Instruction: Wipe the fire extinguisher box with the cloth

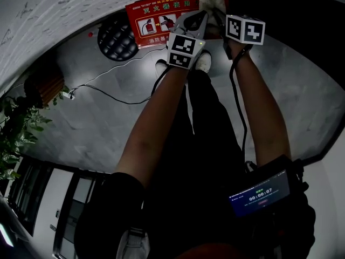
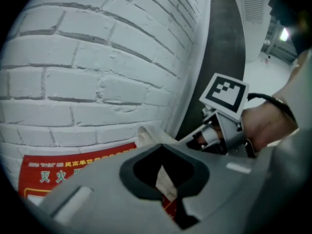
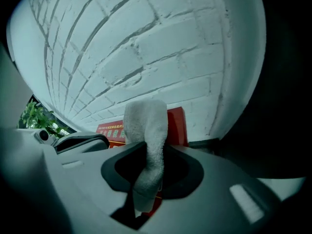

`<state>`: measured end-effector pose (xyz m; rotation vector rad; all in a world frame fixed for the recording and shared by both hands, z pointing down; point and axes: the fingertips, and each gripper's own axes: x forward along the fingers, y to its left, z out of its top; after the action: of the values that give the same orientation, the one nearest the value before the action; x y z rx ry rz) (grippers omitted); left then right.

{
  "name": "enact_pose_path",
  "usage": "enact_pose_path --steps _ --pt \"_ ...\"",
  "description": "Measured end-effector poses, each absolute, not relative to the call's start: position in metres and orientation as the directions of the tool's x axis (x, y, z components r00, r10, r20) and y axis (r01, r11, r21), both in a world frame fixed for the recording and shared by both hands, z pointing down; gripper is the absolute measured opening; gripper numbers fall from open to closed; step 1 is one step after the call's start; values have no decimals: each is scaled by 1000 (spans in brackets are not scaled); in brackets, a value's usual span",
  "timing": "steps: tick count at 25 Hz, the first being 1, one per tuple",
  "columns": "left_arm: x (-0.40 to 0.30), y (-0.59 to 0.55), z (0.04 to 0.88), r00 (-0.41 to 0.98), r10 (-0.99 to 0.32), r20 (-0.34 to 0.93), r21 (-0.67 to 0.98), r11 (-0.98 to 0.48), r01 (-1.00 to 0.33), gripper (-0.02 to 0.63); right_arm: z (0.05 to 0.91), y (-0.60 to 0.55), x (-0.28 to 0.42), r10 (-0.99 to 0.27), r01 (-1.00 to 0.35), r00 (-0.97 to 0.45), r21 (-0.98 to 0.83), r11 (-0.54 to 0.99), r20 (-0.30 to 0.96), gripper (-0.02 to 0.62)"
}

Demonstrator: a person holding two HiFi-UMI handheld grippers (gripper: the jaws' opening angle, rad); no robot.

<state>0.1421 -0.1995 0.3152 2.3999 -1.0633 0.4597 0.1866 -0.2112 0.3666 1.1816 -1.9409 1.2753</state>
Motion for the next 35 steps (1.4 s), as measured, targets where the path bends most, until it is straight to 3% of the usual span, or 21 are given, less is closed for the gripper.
enact_pose_path --steps 9,14,20,26,35 --pt "172 -195 306 669 -577 468 303 -606 -735 -2 365 -208 235 -409 -915 -400 -385 122 821 92" --pt "154 -181 305 671 -591 448 333 -586 -738 -2 355 -200 228 -475 -883 -434 -465 57 766 87" --pt "67 -156 297 668 -636 386 361 -563 -744 -2 323 -177 145 -519 -840 -492 -539 71 699 84" --pt "49 -158 273 633 -691 349 344 -534 -772 -2 283 -183 102 -525 -776 -591 -610 161 612 84" --pt "-60 -123 273 543 -750 378 263 -475 -840 -2 291 -146 -37 -391 -697 -709 -667 264 587 84"
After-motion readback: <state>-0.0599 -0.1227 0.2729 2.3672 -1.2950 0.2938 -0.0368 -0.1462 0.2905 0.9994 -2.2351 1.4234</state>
